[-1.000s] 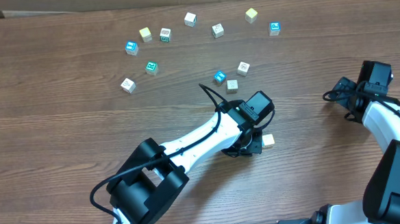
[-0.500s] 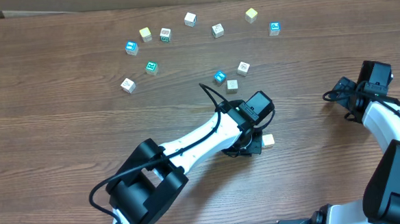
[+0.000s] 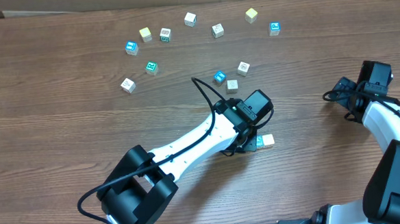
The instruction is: Form a horizontal line
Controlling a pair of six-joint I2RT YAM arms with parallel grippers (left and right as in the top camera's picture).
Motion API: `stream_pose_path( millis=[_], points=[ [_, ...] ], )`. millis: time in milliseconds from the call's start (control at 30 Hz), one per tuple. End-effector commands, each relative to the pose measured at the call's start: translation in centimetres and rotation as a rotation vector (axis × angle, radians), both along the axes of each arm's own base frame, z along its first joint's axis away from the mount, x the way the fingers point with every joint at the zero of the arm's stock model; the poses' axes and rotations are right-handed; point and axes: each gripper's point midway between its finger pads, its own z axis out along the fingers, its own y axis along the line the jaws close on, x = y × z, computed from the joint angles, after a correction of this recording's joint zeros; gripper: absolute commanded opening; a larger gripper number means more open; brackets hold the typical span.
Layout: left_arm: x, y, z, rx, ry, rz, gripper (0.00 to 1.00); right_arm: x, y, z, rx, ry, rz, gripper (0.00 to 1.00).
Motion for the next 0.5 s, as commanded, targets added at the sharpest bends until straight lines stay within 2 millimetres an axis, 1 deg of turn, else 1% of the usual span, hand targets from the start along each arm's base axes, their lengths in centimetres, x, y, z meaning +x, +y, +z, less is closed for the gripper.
stream_pose_path(
  millis=[0,100,167,367,467],
  points=[
    [0.4,0.9,-0.9,0.04,-0.01,0.046,0.04,0.3,-0.2,0.3,-0.005,-0.011,-0.006,1.0],
    [0.1,0.8,-1.9,0.047,0.022,0.045,0.04,0.3,-0.2,0.3,-0.005,-0.011,-0.006,1.0],
    [0.0,0.8,-2.3,0.047,0.036,0.047,0.04,0.2,-0.2,0.3,-0.005,-0.011,-0.006,1.0],
    [0.1,0.9,-2.3,0.023,0.07,0.058,0.04,0.3,-0.2,0.3,-0.005,-0.011,-0.006,1.0],
    [-0.1,0.9,-2.8,0.018,0.099,0.059,0.04,0.3,-0.2,0.3,-0.005,-0.011,-0.006,1.0]
  ],
)
